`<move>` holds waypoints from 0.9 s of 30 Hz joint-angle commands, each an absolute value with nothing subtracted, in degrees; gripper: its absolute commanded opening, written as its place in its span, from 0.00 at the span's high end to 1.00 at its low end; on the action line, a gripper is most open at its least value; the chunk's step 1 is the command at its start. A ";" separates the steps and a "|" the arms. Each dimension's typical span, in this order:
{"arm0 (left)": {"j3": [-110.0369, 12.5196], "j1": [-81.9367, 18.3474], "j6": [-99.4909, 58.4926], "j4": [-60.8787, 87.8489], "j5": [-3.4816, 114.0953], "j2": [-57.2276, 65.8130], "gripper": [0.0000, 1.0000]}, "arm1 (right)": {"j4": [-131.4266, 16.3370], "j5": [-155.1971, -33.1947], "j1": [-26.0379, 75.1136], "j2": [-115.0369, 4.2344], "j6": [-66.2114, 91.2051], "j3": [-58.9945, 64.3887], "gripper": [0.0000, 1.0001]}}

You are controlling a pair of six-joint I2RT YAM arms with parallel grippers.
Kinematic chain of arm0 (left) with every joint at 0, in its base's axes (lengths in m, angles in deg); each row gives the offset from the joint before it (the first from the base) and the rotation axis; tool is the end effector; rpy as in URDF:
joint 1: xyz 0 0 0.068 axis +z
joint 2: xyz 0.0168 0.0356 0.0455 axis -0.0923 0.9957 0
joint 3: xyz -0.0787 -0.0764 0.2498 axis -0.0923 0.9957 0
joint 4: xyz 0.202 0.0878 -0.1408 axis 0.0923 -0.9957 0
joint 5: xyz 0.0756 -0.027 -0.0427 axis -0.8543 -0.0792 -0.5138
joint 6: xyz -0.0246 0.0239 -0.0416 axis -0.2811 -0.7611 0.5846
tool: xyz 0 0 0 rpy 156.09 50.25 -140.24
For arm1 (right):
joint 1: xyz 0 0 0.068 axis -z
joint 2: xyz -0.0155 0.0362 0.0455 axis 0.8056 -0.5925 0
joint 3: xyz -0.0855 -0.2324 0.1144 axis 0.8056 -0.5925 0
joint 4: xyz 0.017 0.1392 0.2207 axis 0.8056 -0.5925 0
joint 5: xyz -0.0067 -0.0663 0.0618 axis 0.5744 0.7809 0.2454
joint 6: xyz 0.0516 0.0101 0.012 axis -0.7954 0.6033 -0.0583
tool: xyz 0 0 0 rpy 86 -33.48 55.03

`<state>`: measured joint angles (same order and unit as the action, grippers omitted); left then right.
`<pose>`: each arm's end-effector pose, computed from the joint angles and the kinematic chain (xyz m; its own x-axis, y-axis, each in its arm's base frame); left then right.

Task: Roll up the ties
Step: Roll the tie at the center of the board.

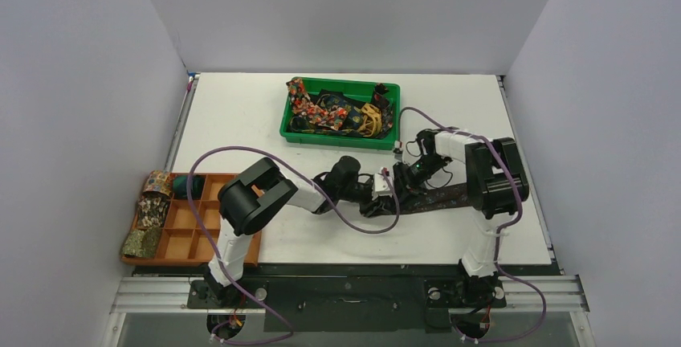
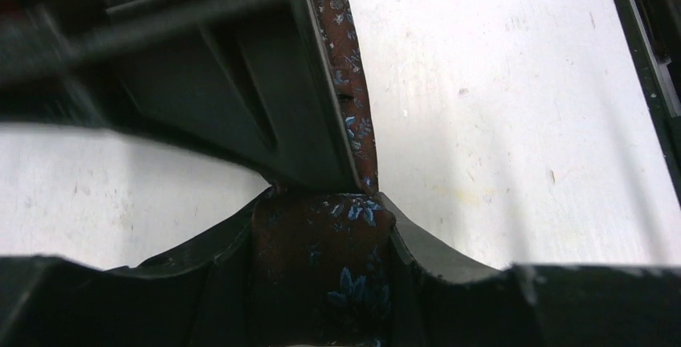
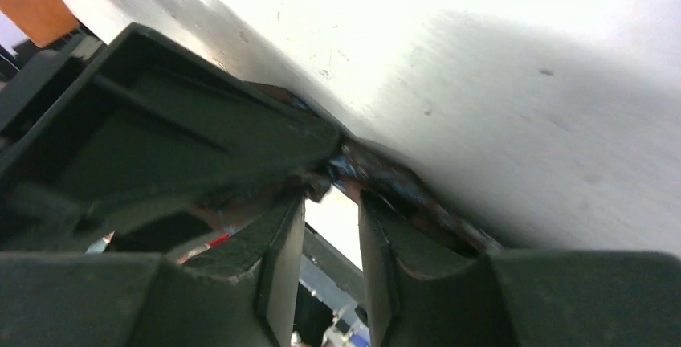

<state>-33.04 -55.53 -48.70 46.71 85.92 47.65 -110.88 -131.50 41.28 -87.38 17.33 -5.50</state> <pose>0.2417 -0.3254 0.1097 -0.0046 0.3536 -0.9354 0.9992 -0.0345 -0.0180 0.3083 0.0935 0.1254 -0.9639 -0.1867 0.1900 -0.0040 0.7234 0.6904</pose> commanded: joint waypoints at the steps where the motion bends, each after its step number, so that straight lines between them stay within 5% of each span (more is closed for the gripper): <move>1: -29.72 -54.19 -44.84 43.40 85.87 45.68 0.84 | -104.40 -136.56 46.09 -81.29 19.69 -6.08 0.69; 10: -29.47 -53.90 -41.40 45.30 83.15 44.81 0.84 | -104.28 -125.23 44.26 -86.95 18.83 -8.00 0.80; 19: -30.84 -54.25 -38.71 39.75 74.18 40.43 0.79 | -105.42 -116.27 43.62 -91.65 20.78 -5.34 0.80; 27: -26.60 -55.12 -47.69 34.63 74.23 42.42 0.75 | -104.82 -126.53 43.35 -83.16 23.43 -4.42 0.65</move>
